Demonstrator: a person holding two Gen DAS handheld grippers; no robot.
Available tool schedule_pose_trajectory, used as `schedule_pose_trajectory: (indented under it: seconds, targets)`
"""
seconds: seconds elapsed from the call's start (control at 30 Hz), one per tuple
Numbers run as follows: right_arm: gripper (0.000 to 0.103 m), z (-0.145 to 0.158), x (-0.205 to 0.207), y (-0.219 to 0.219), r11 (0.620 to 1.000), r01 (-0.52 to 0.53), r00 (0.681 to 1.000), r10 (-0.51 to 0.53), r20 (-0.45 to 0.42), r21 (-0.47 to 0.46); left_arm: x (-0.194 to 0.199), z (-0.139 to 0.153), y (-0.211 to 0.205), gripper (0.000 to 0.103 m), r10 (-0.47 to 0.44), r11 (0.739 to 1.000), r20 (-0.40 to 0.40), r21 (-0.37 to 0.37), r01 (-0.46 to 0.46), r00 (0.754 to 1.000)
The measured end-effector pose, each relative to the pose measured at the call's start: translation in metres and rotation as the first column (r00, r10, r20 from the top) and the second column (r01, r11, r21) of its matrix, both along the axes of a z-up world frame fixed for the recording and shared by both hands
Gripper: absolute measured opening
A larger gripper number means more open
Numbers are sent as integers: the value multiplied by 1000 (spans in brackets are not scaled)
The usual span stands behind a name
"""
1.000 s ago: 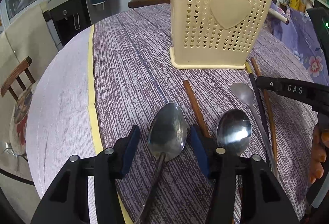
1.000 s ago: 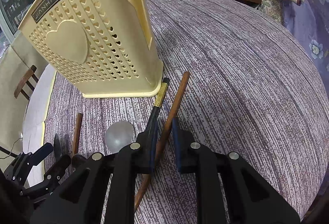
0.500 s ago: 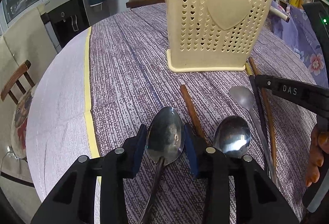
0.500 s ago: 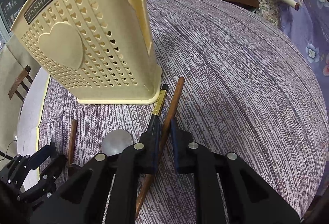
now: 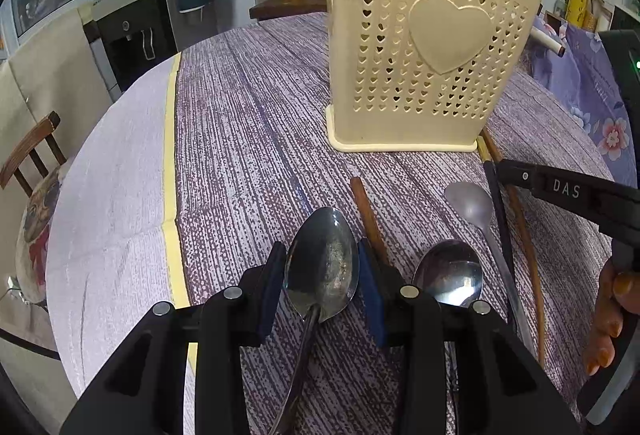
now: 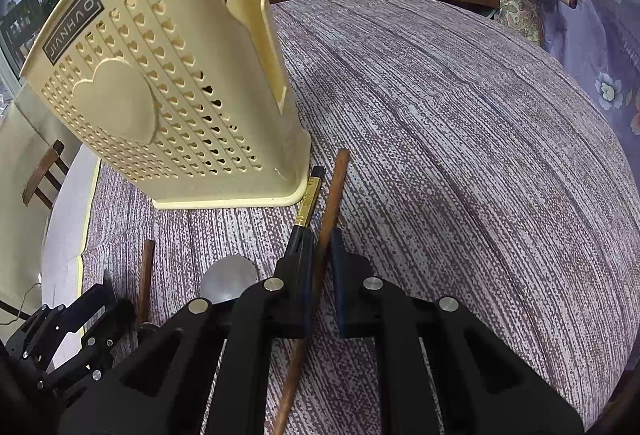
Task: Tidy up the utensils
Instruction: 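Close the right tool on the brown chopstick while the left tool holds the spoon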
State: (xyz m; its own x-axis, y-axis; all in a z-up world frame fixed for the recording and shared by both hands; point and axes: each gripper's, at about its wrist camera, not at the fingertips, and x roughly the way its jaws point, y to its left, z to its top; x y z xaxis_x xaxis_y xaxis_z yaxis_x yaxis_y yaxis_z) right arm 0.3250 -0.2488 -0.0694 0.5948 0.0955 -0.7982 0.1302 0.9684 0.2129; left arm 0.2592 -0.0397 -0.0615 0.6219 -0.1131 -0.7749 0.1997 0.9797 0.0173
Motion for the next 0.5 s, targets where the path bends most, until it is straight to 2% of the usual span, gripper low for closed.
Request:
schedule_pose_trajectory:
  seconds: [0.5]
  targets:
    - [8,2,-5,-19,998,4,1000,-5,23,65,-9,15,6,36,10,998,48,-56,-7,999]
